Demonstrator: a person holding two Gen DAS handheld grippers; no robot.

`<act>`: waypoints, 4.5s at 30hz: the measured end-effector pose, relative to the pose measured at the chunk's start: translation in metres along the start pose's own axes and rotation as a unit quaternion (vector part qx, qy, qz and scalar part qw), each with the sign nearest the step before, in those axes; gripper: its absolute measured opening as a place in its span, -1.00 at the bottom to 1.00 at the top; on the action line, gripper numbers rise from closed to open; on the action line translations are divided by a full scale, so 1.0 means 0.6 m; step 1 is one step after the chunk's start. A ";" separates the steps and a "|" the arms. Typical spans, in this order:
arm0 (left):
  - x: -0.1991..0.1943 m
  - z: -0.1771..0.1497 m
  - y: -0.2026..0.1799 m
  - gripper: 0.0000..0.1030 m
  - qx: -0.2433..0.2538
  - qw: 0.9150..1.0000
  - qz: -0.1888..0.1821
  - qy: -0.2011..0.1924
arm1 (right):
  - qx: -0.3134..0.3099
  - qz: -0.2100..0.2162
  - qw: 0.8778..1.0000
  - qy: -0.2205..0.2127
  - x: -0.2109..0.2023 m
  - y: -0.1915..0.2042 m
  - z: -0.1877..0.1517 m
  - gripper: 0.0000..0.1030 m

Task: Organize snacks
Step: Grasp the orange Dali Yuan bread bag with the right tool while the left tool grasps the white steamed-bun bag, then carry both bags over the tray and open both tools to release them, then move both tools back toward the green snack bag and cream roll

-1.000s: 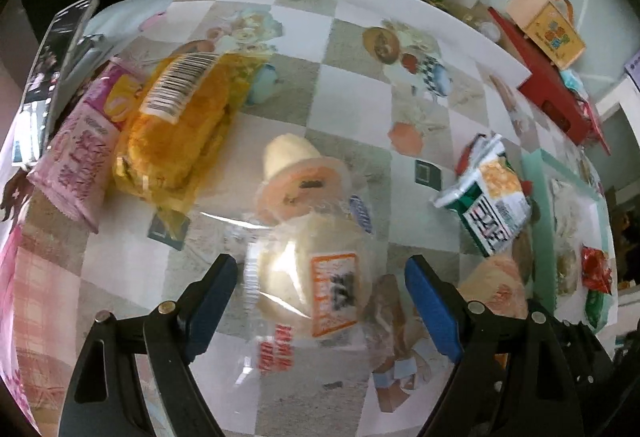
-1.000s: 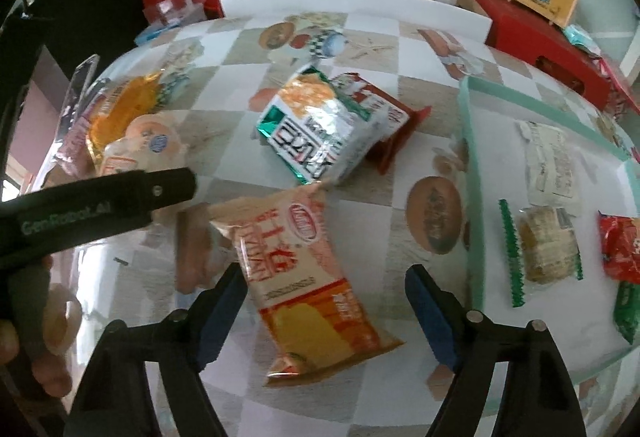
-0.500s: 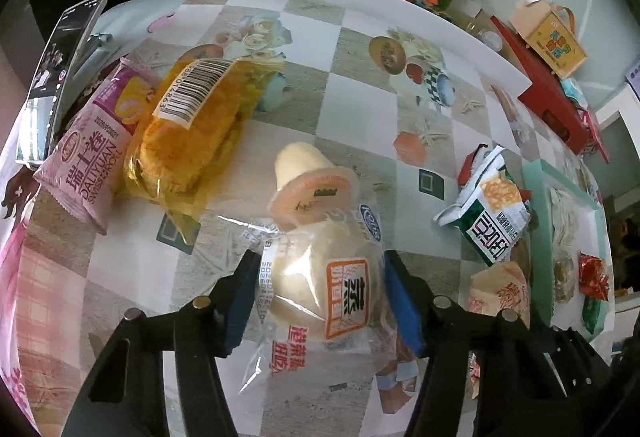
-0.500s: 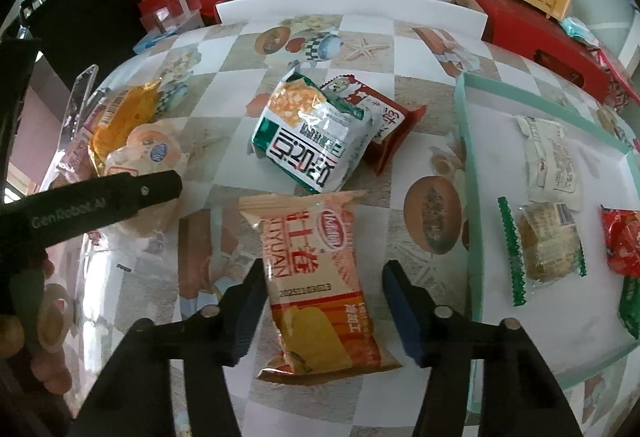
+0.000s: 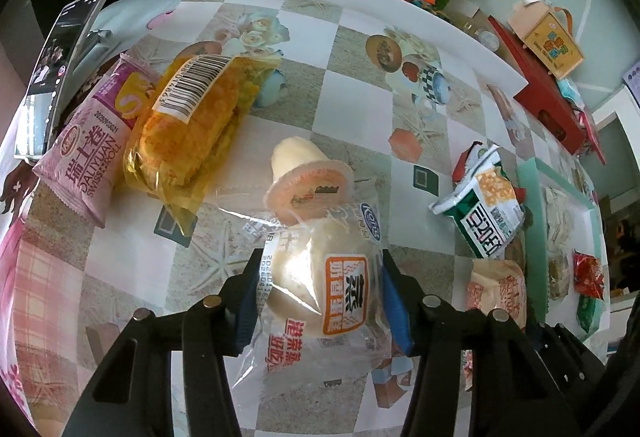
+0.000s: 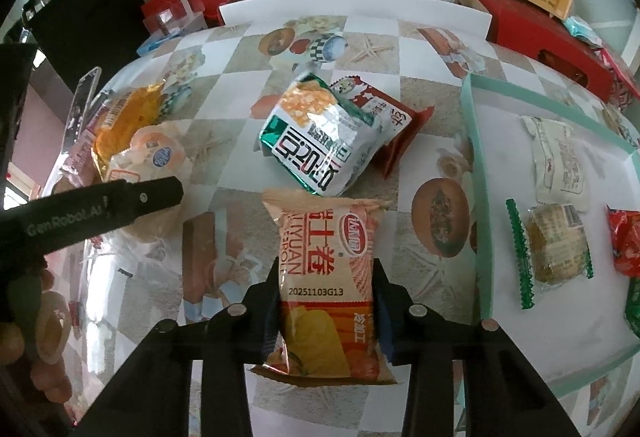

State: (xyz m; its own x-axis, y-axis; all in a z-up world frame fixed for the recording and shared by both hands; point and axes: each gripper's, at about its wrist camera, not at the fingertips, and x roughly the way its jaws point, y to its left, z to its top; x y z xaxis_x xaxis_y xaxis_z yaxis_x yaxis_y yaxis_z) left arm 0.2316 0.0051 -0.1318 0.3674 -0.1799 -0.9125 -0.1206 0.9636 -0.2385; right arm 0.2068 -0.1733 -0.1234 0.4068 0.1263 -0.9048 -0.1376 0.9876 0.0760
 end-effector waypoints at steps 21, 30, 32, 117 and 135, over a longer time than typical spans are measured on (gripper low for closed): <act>-0.084 -0.001 -0.055 0.03 0.050 0.994 -0.056 -0.075 | 0.042 0.010 0.995 -0.088 -0.095 -0.037 0.015 -0.25; -0.087 -0.010 -0.089 0.03 0.073 0.991 -0.080 -0.075 | 0.124 -0.029 0.986 -0.105 -0.124 -0.152 0.007 -0.25; -0.084 -0.013 -0.100 0.03 0.081 0.991 -0.085 -0.072 | 0.149 -0.044 0.982 -0.109 -0.134 -0.187 0.001 -0.25; -0.082 0.022 -0.206 1.00 0.118 0.984 -0.053 -0.120 | 0.231 -0.097 0.959 -0.131 -0.148 -0.284 0.023 1.00; -0.087 0.036 -0.063 1.00 0.052 0.991 -0.025 -0.119 | 0.153 -0.056 0.978 -0.129 -0.117 -0.155 0.053 1.00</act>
State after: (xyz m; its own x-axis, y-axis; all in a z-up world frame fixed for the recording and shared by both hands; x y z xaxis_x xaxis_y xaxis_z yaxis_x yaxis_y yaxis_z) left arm 0.2370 -0.0178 -0.0677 0.5793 -0.1873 -0.7933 -0.0067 0.9721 -0.2344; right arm 0.2199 -0.2709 -0.0533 0.6229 -0.0033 -0.7823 0.1812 0.9734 0.1401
